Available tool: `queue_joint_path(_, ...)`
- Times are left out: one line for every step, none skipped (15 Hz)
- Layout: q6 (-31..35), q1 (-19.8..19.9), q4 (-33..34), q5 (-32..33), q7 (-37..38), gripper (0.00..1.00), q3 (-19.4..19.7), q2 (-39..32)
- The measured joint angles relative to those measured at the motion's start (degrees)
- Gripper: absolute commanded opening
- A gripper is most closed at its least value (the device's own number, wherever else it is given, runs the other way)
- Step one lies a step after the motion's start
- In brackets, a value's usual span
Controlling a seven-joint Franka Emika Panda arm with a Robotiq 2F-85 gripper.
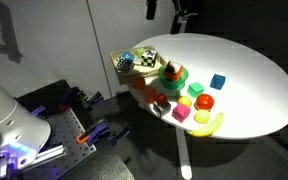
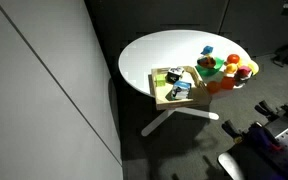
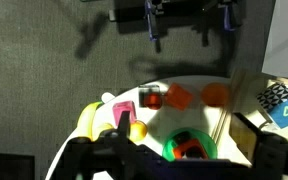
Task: Put the dark green block on the tray
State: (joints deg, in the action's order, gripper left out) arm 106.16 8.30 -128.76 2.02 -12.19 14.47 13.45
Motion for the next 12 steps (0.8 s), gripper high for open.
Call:
queue_joint_path(0.0,0.0,0.1,0.0,0.0,1.00,0.0,0.0)
queue_joint_path(0.0,0.0,0.1,0.0,0.0,1.00,0.0,0.0)
queue_joint_path(0.0,0.0,0.1,0.0,0.0,1.00,0.0,0.0)
queue_joint_path(0.0,0.0,0.1,0.0,0.0,1.00,0.0,0.0)
queue_joint_path(0.0,0.0,0.1,0.0,0.0,1.00,0.0,0.0)
queue_joint_path(0.0,0.0,0.1,0.0,0.0,1.00,0.0,0.0)
queue_joint_path(0.0,0.0,0.1,0.0,0.0,1.00,0.0,0.0)
queue_joint_path(0.1,0.0,0.0,-0.1,0.0,1.00,-0.1,0.0)
queue_joint_path(0.4,0.0,0.0,-0.2,0.0,1.00,-0.2,0.0)
queue_joint_path(0.8,0.0,0.0,-0.4,0.0,1.00,-0.2,-0.1)
queue_joint_path(1.4,0.0,0.0,-0.8,0.0,1.00,-0.3,-0.1)
queue_joint_path(2.2,0.0,0.0,-1.2,0.0,1.00,-0.4,-0.1)
